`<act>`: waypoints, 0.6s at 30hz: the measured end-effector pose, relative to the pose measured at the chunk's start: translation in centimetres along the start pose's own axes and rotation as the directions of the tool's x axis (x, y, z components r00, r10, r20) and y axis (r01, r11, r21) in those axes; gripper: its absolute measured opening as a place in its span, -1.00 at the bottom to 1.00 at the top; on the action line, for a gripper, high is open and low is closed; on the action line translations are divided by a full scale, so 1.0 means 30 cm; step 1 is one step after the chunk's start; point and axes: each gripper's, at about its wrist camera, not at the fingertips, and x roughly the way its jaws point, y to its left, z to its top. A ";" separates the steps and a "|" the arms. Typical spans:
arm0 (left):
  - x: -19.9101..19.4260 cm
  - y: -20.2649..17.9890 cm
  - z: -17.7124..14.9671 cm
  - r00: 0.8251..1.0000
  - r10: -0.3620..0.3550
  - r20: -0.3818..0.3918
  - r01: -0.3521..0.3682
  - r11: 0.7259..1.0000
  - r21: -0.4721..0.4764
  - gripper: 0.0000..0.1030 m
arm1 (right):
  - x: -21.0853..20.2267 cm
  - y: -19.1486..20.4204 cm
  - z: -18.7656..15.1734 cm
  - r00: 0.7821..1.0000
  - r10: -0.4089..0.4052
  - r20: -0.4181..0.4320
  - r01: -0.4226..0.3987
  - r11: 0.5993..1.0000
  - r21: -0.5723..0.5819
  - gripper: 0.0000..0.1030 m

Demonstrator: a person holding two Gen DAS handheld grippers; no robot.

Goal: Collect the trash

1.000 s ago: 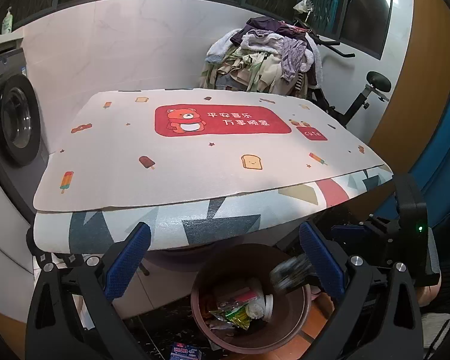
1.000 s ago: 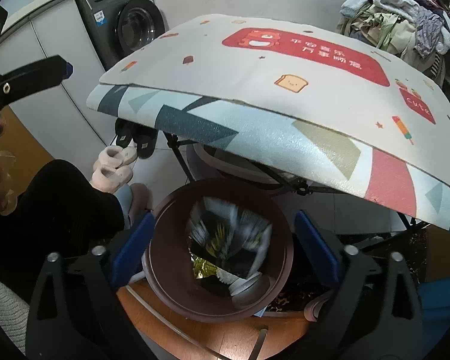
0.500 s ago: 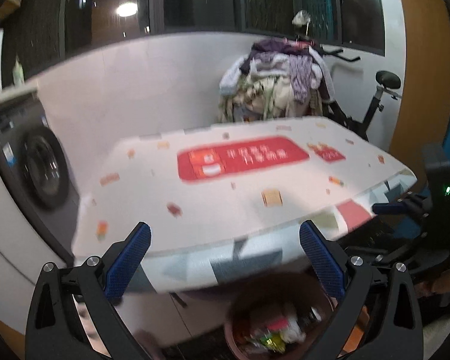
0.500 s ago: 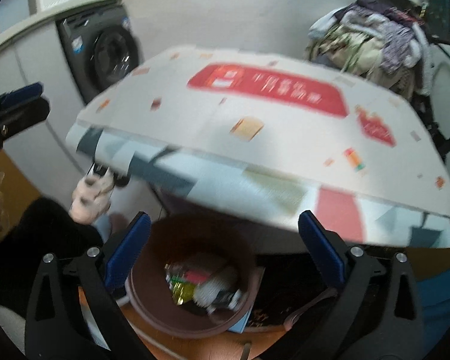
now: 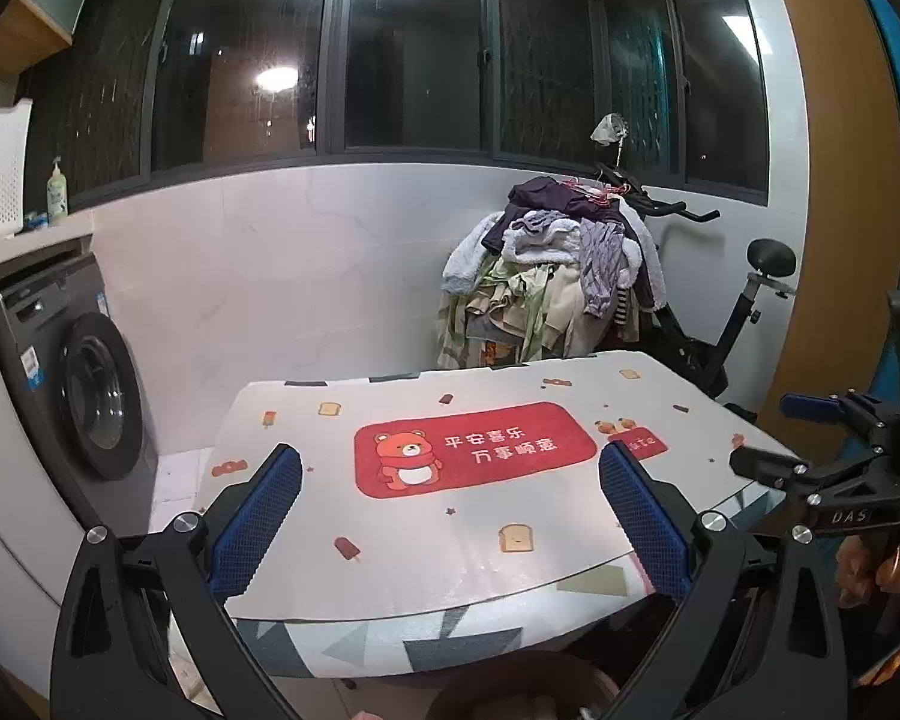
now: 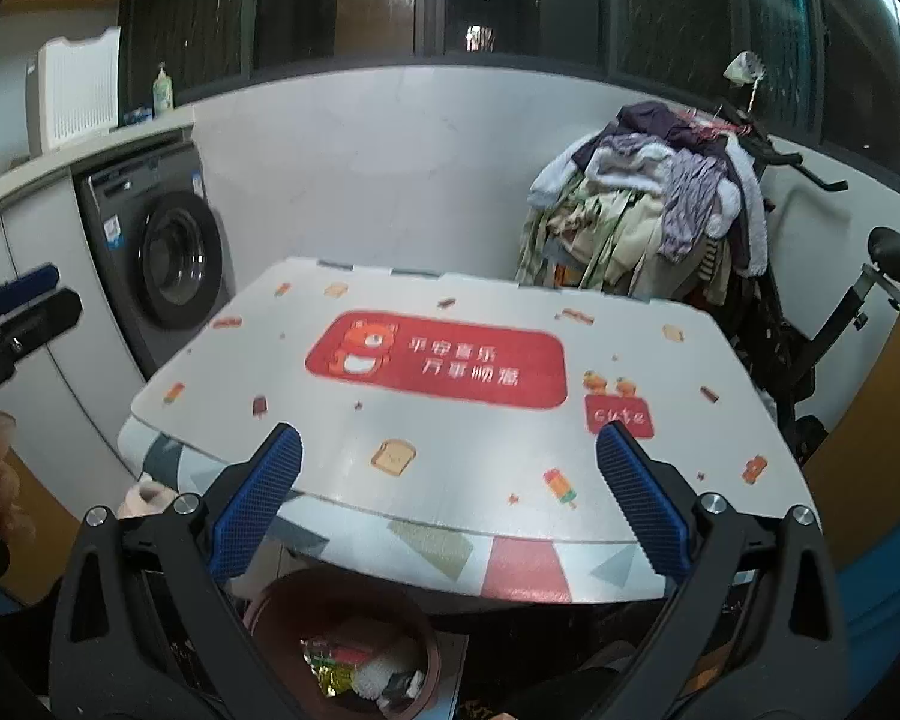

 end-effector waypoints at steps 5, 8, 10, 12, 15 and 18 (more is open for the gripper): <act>0.002 -0.004 0.001 0.999 0.037 -0.023 -0.038 0.999 -0.012 0.88 | -0.040 -0.013 0.016 1.000 0.002 0.024 -0.002 1.000 0.010 0.89; 0.003 -0.011 -0.003 0.998 0.052 -0.029 -0.052 0.999 -0.001 0.88 | -0.041 -0.004 0.015 1.000 0.003 0.021 -0.003 1.000 0.001 0.89; 0.002 -0.012 -0.004 0.998 0.055 -0.030 -0.055 0.998 0.001 0.88 | -0.040 0.006 0.015 1.000 0.003 0.018 -0.003 1.000 -0.004 0.89; 0.003 -0.012 -0.002 0.998 0.057 -0.031 -0.057 0.998 0.005 0.88 | -0.040 0.015 0.013 1.000 0.005 0.017 -0.005 1.000 -0.008 0.89; -0.001 -0.017 -0.002 0.998 0.060 -0.028 -0.060 0.998 0.016 0.88 | -0.038 0.019 0.014 1.000 0.010 0.015 -0.010 1.000 -0.010 0.89; -0.009 -0.022 -0.001 0.997 0.068 -0.024 -0.067 0.997 0.026 0.88 | -0.042 0.023 0.016 1.000 0.012 0.019 -0.012 1.000 -0.012 0.89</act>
